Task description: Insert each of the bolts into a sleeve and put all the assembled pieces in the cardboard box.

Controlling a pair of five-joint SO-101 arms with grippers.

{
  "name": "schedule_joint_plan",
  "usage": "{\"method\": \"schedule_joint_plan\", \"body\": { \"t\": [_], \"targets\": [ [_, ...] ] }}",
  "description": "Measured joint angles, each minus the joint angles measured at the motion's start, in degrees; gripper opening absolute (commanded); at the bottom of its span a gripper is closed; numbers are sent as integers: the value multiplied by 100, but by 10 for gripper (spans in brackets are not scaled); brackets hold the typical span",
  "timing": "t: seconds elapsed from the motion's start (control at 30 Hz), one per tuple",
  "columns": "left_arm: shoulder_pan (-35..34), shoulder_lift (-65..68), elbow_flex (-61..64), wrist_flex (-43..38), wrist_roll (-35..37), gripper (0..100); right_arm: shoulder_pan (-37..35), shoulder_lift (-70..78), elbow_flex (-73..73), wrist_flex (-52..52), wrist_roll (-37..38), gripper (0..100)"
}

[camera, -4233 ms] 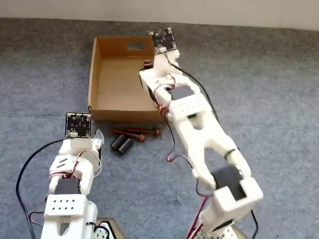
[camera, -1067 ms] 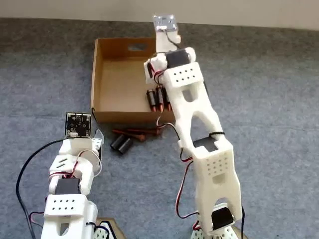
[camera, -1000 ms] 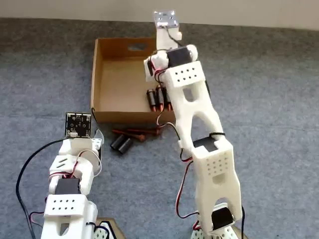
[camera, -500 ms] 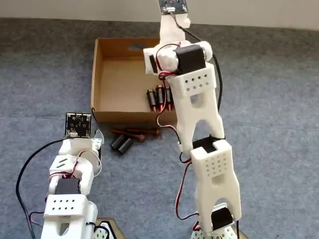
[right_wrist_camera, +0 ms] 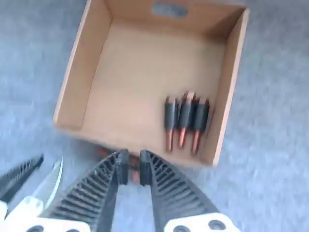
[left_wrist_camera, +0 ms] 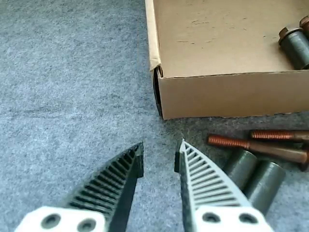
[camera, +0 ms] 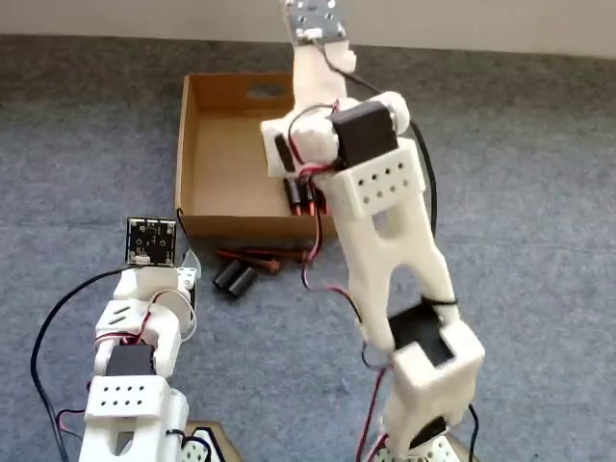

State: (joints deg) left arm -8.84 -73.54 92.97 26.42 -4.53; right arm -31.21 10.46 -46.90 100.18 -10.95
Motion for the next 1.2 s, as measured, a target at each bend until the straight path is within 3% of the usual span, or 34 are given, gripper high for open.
{"method": "schedule_joint_plan", "body": {
  "t": [0.13, 0.27, 0.47, 0.67, 0.8, 1.2],
  "targets": [
    [0, 0, 0, 0, 0, 130, -281, -1371, 2303, -932, 0, 48],
    [-246, 0, 0, 0, 0, 130, -826, -2497, 4941, -2549, 0, 50],
    [-730, 0, 0, 0, 0, 130, -1345, -2804, 8000, -4677, -18, 132],
    [-1477, 0, 0, -79, 677, 130, -1688, -2813, 8466, -5477, -79, 135],
    [-2048, 0, 0, -308, 1363, 130, -1952, -2708, 8501, -5881, -659, 135],
    [-2110, 0, 0, -334, 1530, 130, -2004, -1099, 8193, -6391, -1864, 135]
  ]
}}
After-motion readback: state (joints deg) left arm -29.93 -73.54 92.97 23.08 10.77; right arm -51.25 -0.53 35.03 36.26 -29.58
